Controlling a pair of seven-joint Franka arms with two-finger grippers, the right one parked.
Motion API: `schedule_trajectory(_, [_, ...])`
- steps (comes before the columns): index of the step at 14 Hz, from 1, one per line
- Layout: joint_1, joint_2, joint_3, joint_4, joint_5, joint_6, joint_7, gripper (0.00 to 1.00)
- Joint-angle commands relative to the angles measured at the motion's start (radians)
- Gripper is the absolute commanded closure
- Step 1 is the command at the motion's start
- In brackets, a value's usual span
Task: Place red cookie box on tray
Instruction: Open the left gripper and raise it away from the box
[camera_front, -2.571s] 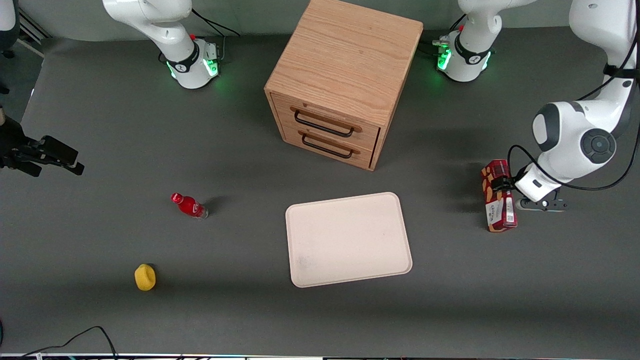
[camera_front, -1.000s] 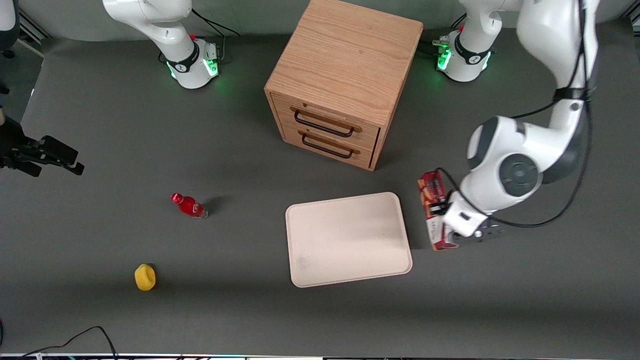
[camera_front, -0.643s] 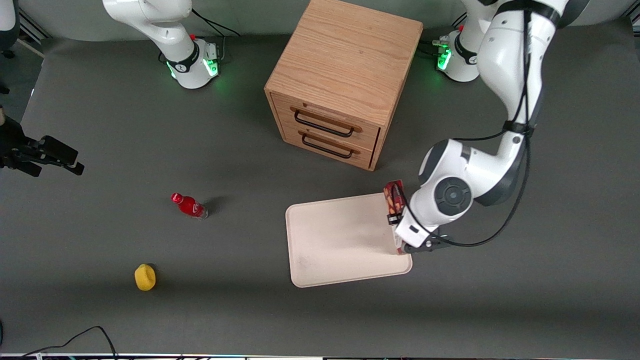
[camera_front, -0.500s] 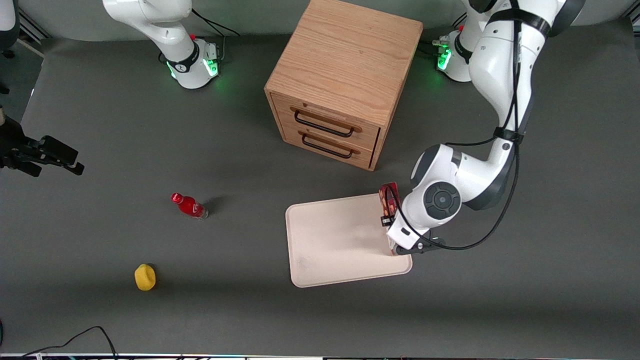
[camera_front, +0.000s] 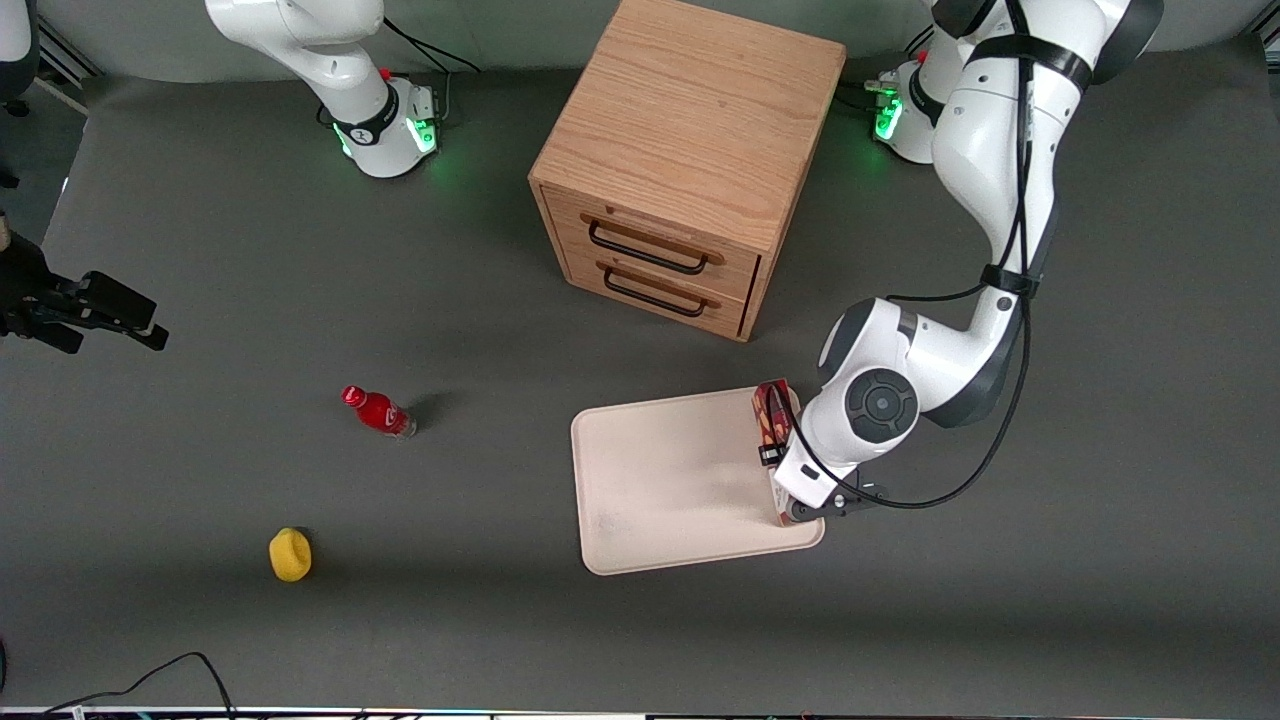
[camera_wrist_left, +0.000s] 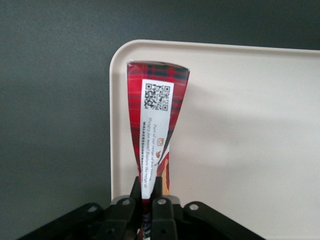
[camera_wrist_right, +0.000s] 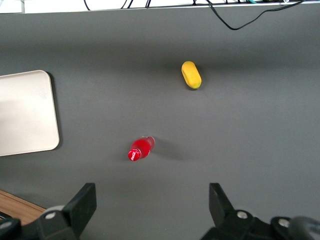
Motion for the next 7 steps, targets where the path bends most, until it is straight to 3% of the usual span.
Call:
schedule_trajectory(1, [-0.011,0.009,0.011,0.03,0.036,-0.008,-0.028,0.0])
schedule_trajectory(7, [0.05,-0.1,0.01,0.038,0.033,-0.139,-0.016,0.0])
